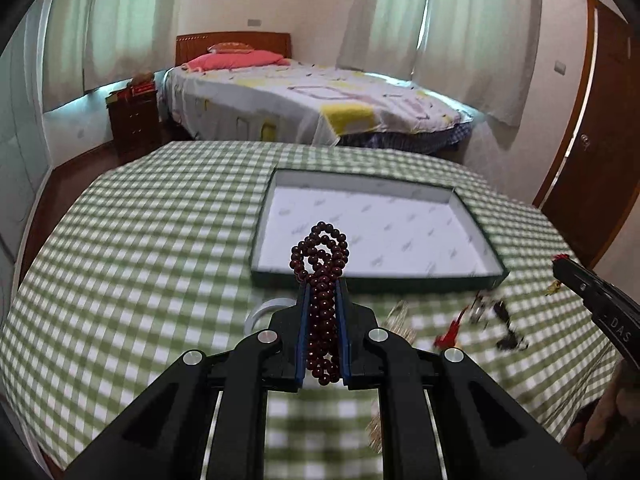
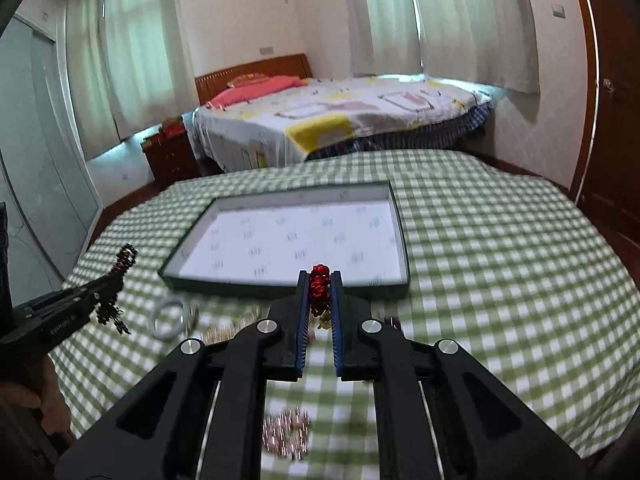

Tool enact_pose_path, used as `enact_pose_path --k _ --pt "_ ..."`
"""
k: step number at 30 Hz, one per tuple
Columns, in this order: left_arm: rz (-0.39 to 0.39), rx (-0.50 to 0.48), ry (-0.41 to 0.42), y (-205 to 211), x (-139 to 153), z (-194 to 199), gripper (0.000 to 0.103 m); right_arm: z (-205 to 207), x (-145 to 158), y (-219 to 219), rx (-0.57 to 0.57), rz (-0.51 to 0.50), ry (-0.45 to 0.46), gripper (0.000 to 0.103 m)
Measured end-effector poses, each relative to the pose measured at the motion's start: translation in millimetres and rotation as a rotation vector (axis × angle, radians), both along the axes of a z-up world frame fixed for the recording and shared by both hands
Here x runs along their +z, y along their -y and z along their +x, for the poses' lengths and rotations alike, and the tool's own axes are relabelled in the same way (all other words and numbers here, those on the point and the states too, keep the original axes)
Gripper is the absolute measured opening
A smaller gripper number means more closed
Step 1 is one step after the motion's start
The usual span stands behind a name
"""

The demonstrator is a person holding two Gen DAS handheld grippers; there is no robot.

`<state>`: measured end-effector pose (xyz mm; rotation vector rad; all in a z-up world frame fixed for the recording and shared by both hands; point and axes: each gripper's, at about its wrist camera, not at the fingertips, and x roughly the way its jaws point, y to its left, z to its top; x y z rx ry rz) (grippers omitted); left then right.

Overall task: Organize jewelry
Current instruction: 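Carry the bead bracelet in the left tool while the right tool carries a red pendant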

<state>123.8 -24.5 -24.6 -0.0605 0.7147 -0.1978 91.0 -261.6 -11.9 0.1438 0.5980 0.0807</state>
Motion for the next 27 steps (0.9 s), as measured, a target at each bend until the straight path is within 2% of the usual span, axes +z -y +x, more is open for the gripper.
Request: enact_pose_path --k 6,11,15,20,23,27 --pt "-0.022 -0.022 0.043 21.0 17.7 37.7 0.013 35.6 15.1 4.2 0.000 0.001 0.039 0.010" --pt "-0.040 -0.013 0.068 34.3 23.2 70.4 0.013 68.2 16.3 11.2 -0.007 -0.007 0.054 0.010" --pt "-0.022 -0.020 0.011 46.8 1.2 96.6 0.013 94.1 -4.6 14.6 -0.002 -0.008 -0.001 0.010" --pt "0.008 -0.036 -0.131 57.1 -51.1 121.1 0.013 123.1 -50.0 17.5 0.000 -0.012 -0.120 0.010" --pt "0.029 -0.037 -0.175 60.1 -70.5 127.7 0.013 132.3 -70.3 17.6 -0.003 -0.017 -0.176 0.010" --pt "0.044 -0.040 -0.204 63.5 -82.7 132.6 0.013 139.6 -89.2 15.9 -0.009 -0.034 -0.232 0.010"
